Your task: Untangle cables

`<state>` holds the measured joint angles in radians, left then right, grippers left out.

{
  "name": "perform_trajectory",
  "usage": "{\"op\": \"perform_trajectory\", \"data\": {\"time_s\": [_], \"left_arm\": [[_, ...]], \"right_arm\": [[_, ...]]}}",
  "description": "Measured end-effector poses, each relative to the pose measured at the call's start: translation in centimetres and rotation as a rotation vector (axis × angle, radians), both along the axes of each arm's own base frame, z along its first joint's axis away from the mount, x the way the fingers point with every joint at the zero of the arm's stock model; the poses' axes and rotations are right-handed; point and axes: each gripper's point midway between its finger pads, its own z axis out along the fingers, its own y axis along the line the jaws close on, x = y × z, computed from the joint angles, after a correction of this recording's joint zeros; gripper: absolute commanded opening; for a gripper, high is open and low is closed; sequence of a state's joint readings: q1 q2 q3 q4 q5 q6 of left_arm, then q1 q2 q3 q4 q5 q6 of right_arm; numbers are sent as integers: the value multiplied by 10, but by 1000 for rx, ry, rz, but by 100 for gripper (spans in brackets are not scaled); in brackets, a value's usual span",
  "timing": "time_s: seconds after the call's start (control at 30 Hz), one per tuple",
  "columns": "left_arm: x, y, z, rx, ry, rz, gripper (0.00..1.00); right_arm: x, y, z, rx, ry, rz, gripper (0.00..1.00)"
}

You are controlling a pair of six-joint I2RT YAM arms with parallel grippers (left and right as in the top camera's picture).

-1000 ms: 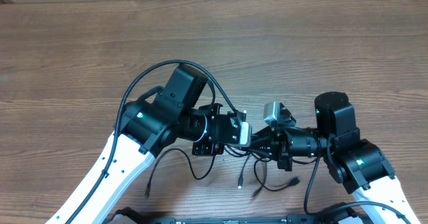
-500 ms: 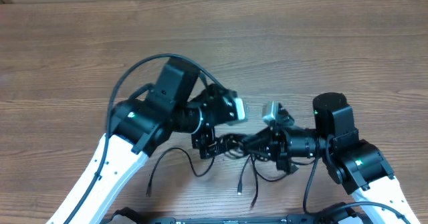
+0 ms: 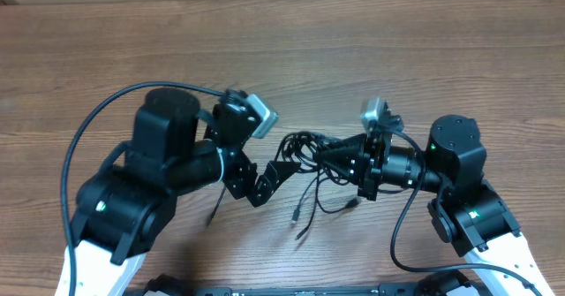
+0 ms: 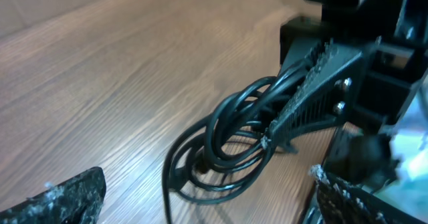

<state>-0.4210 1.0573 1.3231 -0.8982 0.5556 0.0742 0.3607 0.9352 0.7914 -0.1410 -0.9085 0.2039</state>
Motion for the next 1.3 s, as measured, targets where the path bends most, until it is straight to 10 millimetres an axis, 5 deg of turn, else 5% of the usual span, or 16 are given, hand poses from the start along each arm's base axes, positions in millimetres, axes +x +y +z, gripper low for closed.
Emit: {"op": "perform_trajectory", "data": {"time_s": [0.33, 0.8, 1.13, 1.3], "left_arm": [[2, -1, 34, -242, 168, 178, 100], [2, -7, 50, -543, 605, 382, 99], [11, -32, 76, -669, 645, 339, 96], [26, -46, 68, -671, 687, 344, 80]], "right_arm": [[18, -3, 47, 185, 46, -101, 4], [52, -30, 104, 511, 179, -330, 4], [53, -32, 109, 596, 314, -325, 4], [53, -32, 109, 603, 329, -324, 4]]}}
